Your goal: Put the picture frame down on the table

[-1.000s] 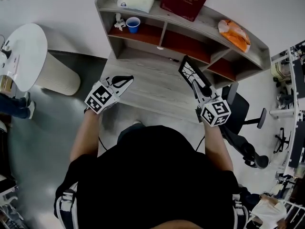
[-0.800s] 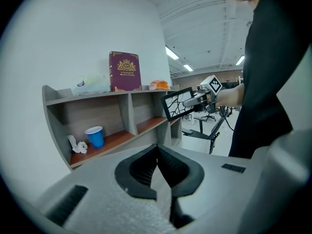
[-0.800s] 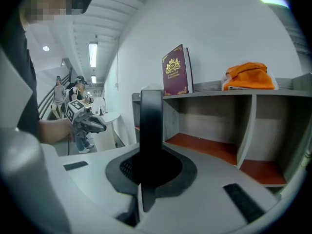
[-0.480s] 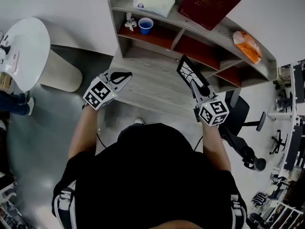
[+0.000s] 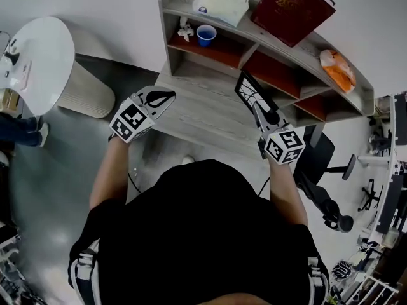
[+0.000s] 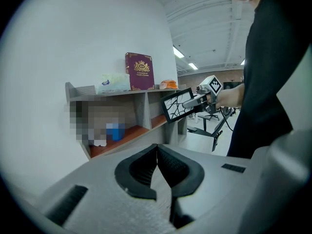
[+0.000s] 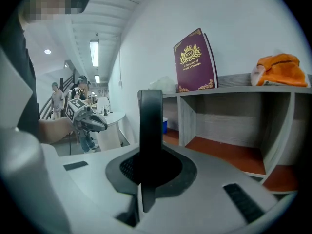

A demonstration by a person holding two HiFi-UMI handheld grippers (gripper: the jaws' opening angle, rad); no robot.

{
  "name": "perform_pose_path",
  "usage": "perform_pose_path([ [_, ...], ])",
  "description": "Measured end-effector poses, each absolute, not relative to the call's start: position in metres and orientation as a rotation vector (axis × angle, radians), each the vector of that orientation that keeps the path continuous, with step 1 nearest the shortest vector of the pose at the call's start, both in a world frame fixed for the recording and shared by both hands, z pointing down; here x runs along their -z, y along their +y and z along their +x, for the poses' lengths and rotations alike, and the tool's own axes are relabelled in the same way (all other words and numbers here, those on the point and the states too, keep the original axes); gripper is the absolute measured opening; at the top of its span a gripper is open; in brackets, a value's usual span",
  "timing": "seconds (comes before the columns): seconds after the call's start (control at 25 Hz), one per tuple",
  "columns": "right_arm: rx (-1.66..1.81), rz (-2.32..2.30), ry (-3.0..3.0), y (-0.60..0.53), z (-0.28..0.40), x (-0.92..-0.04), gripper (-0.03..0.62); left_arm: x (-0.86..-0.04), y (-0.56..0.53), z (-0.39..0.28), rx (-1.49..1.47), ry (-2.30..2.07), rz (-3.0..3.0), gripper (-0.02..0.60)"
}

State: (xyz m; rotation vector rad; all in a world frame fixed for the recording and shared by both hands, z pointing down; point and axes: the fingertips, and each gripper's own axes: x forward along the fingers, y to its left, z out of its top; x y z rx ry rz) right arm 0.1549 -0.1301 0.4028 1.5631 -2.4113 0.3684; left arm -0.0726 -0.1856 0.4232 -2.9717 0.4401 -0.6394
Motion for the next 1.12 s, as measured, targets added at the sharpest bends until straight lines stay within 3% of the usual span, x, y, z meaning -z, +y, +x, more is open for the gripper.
perform_pose_path([
  [1.12, -0.339, 1.400, -2.541, -0.142, 0.087, -0.397, 0.016, -0.421, -0.160, -0.149, 0.716, 0.657, -2.946, 0.018],
])
